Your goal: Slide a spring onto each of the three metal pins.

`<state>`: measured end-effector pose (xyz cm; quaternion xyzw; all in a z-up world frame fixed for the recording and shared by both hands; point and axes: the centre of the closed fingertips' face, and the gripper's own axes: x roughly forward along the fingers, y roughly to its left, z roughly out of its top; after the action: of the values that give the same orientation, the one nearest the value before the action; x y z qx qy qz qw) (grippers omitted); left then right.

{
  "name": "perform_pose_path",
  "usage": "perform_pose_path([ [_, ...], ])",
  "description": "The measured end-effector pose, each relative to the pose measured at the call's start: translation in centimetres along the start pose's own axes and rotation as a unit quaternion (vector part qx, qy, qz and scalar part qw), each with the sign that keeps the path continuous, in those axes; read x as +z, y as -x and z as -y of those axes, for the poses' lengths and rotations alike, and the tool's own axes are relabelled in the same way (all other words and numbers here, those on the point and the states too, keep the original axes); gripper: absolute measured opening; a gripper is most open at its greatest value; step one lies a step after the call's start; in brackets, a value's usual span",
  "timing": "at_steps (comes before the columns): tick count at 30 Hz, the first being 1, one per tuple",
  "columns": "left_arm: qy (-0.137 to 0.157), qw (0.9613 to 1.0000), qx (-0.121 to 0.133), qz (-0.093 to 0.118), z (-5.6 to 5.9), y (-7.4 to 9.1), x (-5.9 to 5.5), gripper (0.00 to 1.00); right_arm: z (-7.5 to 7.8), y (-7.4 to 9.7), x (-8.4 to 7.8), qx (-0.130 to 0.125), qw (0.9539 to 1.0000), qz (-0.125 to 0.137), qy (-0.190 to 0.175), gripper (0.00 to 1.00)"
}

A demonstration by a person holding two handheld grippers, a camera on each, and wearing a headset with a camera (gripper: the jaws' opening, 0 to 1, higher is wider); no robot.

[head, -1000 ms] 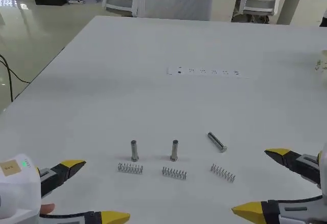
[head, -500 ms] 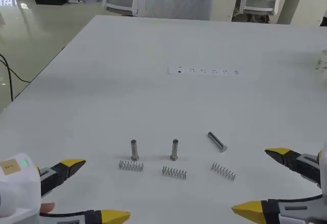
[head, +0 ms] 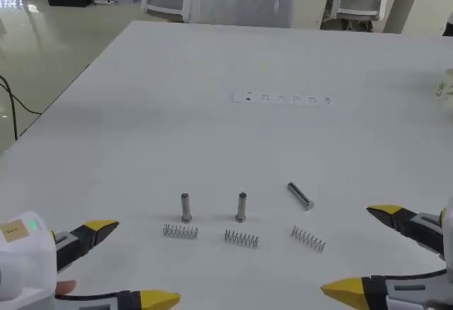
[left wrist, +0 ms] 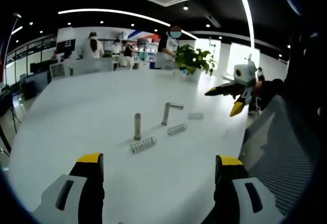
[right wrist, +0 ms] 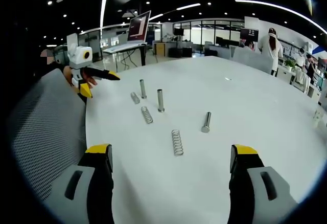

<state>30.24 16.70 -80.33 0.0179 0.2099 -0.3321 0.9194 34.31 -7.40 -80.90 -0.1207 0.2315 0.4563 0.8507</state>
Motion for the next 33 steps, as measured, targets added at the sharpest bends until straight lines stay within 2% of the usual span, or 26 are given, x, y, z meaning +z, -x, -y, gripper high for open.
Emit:
perform_pose_path([
  [33,0.0,1.0,-0.003,-0.001,0.12,-0.18,0.02,0.86,0.21,0.09,0.14,0.0,1.0,0.0,-0.003,0.96],
])
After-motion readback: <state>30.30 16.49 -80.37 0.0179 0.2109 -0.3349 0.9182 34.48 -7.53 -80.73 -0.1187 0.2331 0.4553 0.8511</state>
